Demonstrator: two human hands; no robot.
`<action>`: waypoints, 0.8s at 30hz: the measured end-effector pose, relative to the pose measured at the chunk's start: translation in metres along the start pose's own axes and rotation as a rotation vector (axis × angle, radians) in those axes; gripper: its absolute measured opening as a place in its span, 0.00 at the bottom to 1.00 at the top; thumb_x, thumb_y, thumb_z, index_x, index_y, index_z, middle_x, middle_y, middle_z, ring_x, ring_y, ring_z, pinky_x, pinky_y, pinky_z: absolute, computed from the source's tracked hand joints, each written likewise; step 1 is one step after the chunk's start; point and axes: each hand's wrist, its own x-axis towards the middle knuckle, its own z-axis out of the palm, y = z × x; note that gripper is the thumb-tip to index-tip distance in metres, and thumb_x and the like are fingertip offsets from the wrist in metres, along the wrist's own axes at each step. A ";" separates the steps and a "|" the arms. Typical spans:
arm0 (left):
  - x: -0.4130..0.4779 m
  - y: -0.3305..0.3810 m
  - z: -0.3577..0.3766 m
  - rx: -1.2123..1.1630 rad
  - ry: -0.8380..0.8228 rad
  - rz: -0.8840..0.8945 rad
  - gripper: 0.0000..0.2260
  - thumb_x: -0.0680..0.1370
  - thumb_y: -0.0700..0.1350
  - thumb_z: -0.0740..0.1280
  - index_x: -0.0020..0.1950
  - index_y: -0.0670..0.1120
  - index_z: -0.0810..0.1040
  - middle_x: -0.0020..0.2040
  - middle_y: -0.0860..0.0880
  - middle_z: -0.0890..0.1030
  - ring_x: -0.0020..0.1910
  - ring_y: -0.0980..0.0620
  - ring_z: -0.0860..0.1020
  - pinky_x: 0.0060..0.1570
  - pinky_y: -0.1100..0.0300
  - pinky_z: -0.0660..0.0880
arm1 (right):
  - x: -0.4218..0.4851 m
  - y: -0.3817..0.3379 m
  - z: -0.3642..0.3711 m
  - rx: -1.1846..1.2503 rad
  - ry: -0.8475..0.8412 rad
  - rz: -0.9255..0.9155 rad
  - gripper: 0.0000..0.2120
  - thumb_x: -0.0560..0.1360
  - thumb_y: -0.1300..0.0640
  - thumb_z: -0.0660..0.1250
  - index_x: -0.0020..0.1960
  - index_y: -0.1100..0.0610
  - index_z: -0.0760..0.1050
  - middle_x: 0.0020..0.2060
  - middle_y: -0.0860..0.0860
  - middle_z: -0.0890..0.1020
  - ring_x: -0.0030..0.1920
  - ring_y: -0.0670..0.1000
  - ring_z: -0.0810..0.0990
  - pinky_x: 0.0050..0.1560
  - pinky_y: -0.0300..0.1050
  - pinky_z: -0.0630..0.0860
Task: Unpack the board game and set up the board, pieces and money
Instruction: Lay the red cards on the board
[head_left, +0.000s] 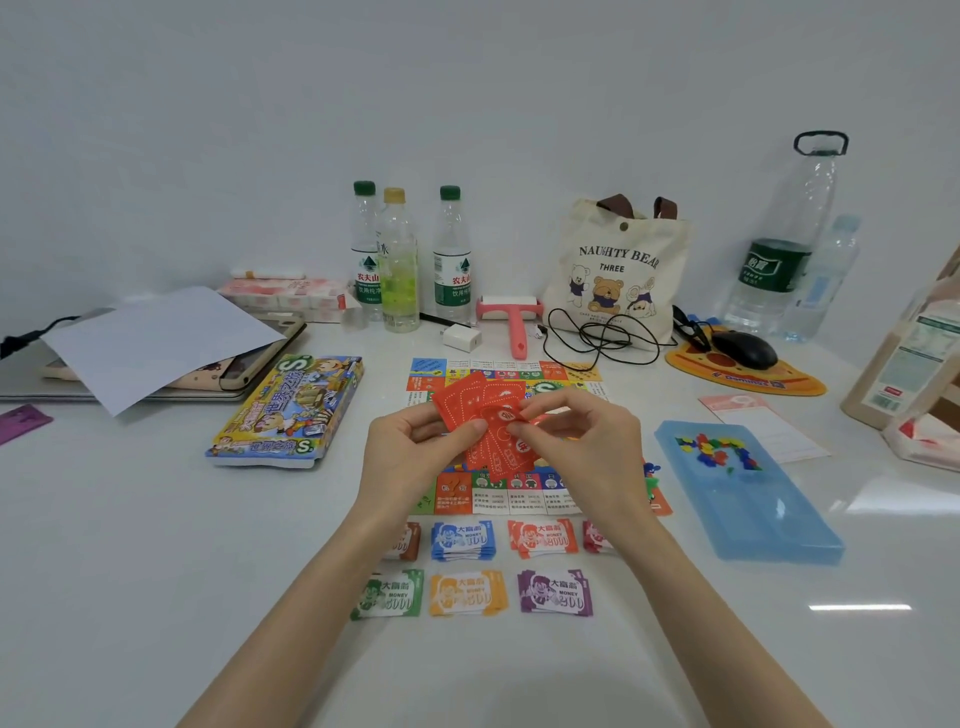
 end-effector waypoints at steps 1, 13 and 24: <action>0.000 0.000 0.000 0.009 -0.003 0.005 0.08 0.71 0.40 0.74 0.49 0.48 0.84 0.44 0.49 0.86 0.46 0.50 0.84 0.46 0.56 0.82 | 0.000 0.000 0.000 -0.006 0.004 -0.003 0.12 0.67 0.60 0.78 0.38 0.44 0.79 0.40 0.39 0.83 0.39 0.46 0.83 0.42 0.50 0.82; 0.002 -0.005 0.001 -0.057 0.011 -0.040 0.12 0.71 0.42 0.74 0.53 0.44 0.83 0.46 0.47 0.86 0.45 0.47 0.85 0.49 0.53 0.81 | 0.000 -0.001 0.002 0.112 -0.023 0.208 0.12 0.65 0.57 0.79 0.45 0.48 0.79 0.41 0.46 0.85 0.41 0.45 0.84 0.43 0.43 0.82; -0.001 0.001 -0.004 0.063 0.127 0.129 0.29 0.74 0.39 0.73 0.65 0.63 0.64 0.38 0.66 0.82 0.38 0.53 0.84 0.36 0.58 0.81 | 0.004 -0.005 -0.004 0.370 -0.011 0.366 0.15 0.72 0.59 0.74 0.56 0.51 0.75 0.44 0.52 0.85 0.42 0.49 0.86 0.36 0.40 0.81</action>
